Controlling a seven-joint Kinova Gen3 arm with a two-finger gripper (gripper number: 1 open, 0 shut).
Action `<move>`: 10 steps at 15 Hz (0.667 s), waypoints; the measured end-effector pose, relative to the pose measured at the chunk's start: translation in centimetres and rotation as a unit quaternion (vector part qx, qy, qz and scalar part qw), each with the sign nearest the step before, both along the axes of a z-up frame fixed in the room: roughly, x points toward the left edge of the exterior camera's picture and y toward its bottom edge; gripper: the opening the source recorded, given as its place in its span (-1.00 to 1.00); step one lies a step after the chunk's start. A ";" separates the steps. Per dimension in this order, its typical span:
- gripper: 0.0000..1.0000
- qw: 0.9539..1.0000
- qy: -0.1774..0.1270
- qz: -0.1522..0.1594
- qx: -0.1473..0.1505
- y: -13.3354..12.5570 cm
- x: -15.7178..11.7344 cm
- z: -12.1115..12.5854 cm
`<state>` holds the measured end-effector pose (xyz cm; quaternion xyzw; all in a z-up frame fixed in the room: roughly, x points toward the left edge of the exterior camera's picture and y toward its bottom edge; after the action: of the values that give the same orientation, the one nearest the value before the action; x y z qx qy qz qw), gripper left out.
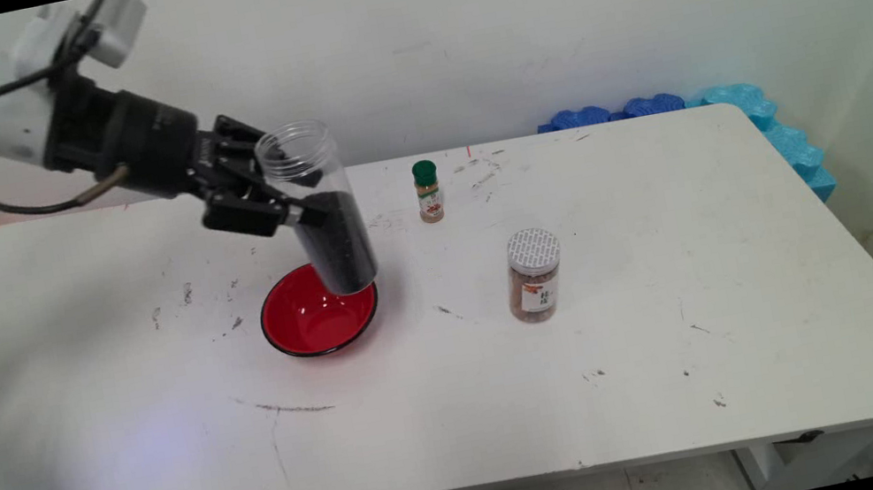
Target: Pour the black seasoning powder in the red bowl
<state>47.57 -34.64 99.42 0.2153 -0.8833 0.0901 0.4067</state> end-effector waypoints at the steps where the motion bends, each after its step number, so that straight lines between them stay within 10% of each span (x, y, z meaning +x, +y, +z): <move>1: -1.00 1.000 -0.001 -0.003 0.002 0.4 0.4 0.3; 10: -1.00 1.000 -0.005 -0.007 0.014 2.2 2.2 1.5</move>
<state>49.76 -32.39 100.92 0.2144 -0.8880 0.0755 0.3997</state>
